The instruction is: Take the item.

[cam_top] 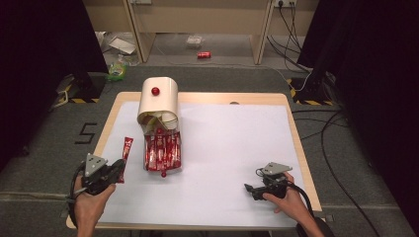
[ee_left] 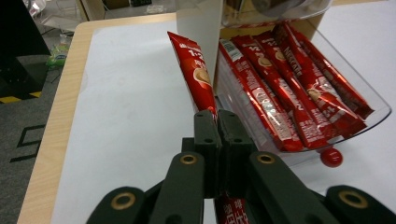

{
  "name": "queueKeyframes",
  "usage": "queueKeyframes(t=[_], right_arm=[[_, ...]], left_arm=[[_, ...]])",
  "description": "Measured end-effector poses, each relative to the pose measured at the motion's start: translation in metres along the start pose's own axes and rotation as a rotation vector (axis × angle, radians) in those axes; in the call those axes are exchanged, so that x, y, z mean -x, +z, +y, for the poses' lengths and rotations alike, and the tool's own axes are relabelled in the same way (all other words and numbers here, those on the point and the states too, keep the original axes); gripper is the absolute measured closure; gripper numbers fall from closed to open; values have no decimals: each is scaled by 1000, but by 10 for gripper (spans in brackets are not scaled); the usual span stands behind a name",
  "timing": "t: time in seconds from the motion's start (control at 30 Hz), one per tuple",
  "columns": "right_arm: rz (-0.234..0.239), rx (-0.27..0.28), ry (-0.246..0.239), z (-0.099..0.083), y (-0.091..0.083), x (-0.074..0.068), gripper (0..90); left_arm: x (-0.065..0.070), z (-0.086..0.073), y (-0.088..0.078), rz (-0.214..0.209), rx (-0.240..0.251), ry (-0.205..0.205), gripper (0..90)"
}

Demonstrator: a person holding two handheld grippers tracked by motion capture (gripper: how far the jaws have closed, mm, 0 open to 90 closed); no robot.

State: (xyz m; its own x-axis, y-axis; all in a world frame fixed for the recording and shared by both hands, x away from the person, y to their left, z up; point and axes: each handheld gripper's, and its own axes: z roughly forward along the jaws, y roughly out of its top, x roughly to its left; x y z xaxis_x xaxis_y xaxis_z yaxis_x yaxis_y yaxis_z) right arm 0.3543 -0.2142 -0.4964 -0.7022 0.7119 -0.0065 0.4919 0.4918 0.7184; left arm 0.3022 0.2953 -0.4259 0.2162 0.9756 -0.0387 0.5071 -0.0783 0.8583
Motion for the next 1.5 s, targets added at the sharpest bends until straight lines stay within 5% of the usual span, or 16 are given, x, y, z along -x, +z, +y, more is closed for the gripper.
queueKeyframes(t=[1.03, 1.5], right_arm=[[0, 0, -1, 0, 0, 0, 150], [0, 0, 0, 0, 0, 0, 150]], left_arm=[[-38, -40, 43, 54, -95, -57, 865], [-40, -48, 52, 51, -96, -62, 858]])
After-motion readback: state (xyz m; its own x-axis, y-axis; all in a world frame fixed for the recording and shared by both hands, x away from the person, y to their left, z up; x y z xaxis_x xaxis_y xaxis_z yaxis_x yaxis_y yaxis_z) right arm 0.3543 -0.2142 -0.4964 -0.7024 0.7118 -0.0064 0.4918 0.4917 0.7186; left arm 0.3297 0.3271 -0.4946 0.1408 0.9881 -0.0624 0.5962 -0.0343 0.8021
